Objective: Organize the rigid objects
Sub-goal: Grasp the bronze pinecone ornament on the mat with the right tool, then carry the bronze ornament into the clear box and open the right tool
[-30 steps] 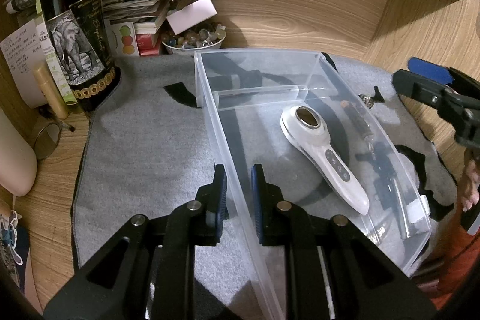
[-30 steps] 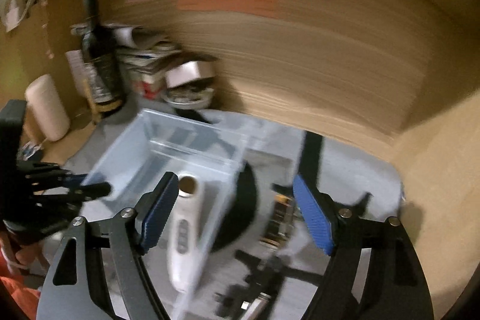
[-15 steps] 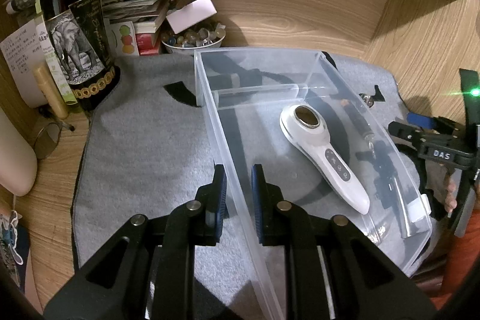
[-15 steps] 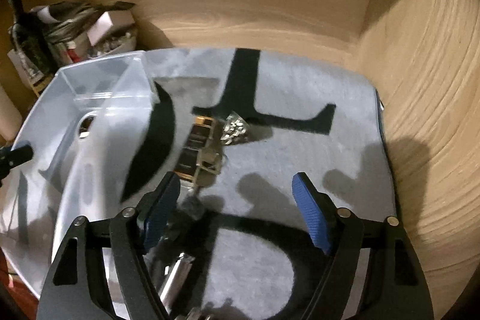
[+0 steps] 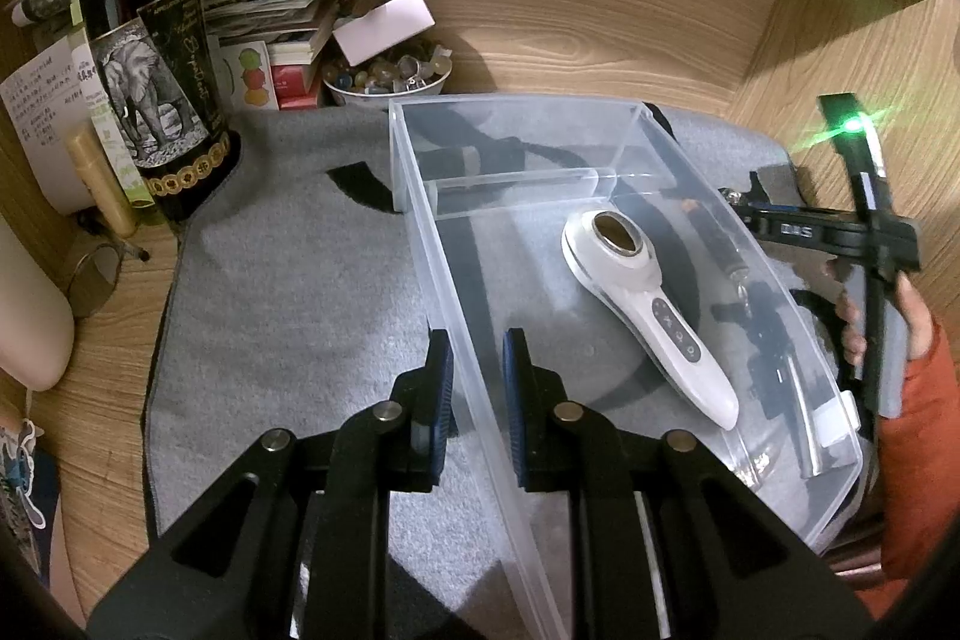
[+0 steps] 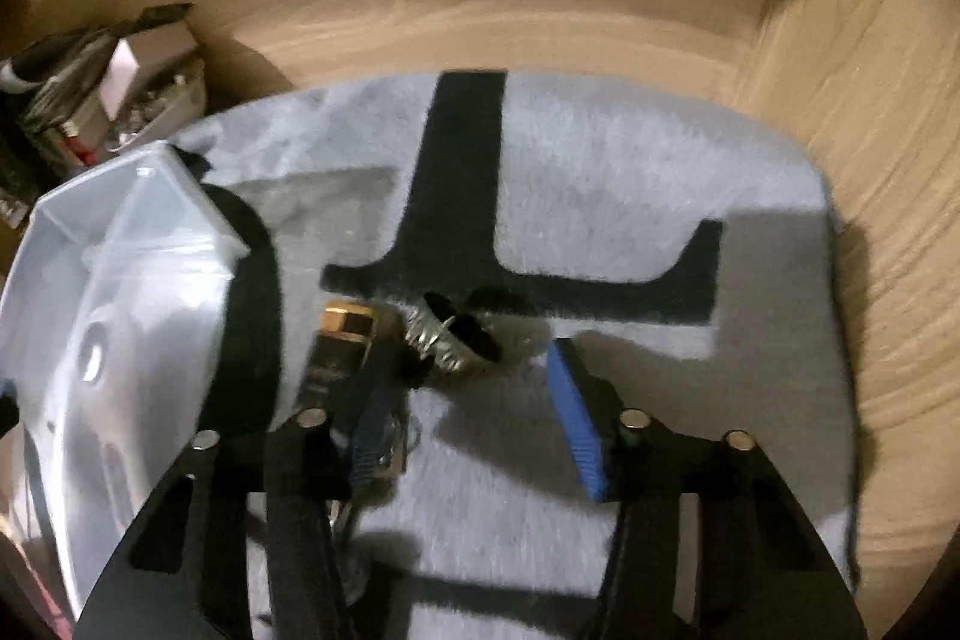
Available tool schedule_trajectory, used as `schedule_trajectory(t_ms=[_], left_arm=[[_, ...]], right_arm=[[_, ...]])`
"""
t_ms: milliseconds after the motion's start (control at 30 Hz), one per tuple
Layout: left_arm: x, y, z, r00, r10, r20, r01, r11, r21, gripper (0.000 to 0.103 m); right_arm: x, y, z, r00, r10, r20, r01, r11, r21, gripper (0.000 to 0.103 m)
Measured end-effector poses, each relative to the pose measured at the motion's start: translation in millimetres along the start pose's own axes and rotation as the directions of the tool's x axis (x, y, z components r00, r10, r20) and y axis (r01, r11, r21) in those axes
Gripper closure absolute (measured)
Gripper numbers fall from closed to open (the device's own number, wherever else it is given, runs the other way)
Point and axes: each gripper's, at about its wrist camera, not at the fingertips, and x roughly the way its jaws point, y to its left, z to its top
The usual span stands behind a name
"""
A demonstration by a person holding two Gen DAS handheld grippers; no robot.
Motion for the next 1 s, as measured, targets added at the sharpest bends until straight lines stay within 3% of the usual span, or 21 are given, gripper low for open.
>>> schedule_trajectory(t_ms=[67, 400, 767, 1000], left_arm=[[0, 0, 0, 1.0, 0.0, 0.0, 0.0, 1.0, -0.001, 0.087], [1, 0, -1, 1.0, -0.001, -0.005, 0.001, 1.0, -0.001, 0.087], [2, 0, 0, 1.0, 0.001, -0.005, -0.001, 1.0, -0.002, 0.087], [2, 0, -1, 1.0, 0.001, -0.005, -0.001, 1.0, 0.0, 0.087]], right_arm=[[1, -3, 1, 1.0, -0.005, 0.009, 0.005, 1.0, 0.014, 0.072], [-32, 3, -5, 0.996, 0.007, 0.085, -0.006, 1.0, -0.014, 0.072], [-99, 42, -7, 0.969, 0.058, 0.241, -0.027, 0.991, -0.133, 0.072], [-119, 74, -10, 0.95, 0.126, 0.286, -0.067, 0.976, -0.206, 0.072]])
